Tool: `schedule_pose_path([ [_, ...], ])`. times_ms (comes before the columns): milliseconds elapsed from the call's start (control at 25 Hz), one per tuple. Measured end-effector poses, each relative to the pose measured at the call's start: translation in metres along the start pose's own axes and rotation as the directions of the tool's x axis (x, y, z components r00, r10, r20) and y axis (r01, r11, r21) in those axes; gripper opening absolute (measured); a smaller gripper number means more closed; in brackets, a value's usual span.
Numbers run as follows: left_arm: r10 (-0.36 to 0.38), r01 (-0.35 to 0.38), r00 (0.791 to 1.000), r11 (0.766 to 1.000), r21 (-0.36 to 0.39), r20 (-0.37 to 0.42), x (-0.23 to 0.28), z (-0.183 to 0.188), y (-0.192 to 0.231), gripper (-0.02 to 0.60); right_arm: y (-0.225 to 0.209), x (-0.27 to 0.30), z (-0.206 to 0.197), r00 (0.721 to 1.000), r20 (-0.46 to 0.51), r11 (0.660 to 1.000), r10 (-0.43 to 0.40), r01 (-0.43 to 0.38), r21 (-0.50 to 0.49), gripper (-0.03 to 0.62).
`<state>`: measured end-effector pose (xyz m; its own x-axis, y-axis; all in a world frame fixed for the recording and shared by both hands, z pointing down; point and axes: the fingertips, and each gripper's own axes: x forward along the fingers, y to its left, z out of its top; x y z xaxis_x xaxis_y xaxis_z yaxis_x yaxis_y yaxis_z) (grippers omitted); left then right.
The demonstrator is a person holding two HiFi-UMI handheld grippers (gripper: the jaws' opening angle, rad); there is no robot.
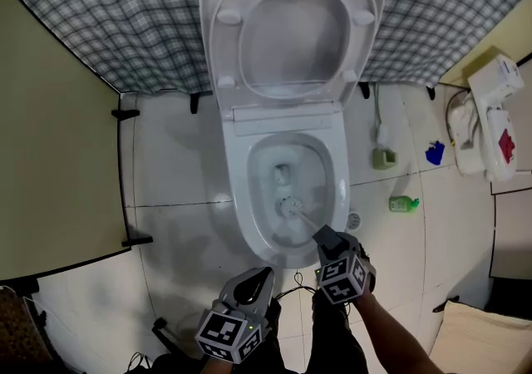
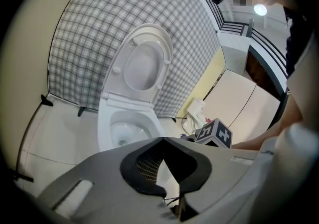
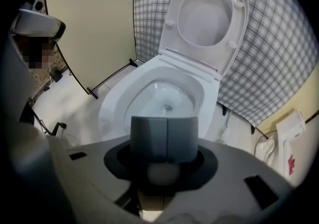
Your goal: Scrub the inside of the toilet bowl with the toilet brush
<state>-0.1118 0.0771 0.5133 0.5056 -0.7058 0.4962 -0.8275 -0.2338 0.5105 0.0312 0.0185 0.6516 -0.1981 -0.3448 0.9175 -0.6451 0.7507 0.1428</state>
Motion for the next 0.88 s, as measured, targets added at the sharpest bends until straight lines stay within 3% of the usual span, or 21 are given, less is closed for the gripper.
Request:
schedule_pose_path([
  [400, 0.001, -0.001, 1.0, 1.0, -0.014, 0.005, 0.0, 0.002, -0.005, -0.012, 0.021, 0.027, 0.047, 0.996, 0.051, 0.995, 0.077, -0.08, 0.061, 0.175],
  [640, 0.016, -0.015, 1.0, 1.0, -0.002, 0.02, 0.002, 0.011, -0.003, -0.012, 0.002, 0.052, 0.092, 0.995, 0.092, 0.997, 0.043, -0.049, 0.062, 0.175],
  [880, 0.055, -0.056, 0.997, 0.998, 0.013, 0.055, 0.005, 0.033, 0.002, -0.012, -0.039, 0.043, 0.116, 0.986, 0.163, 0.99, 0.022, -0.043, 0.131, 0.175],
])
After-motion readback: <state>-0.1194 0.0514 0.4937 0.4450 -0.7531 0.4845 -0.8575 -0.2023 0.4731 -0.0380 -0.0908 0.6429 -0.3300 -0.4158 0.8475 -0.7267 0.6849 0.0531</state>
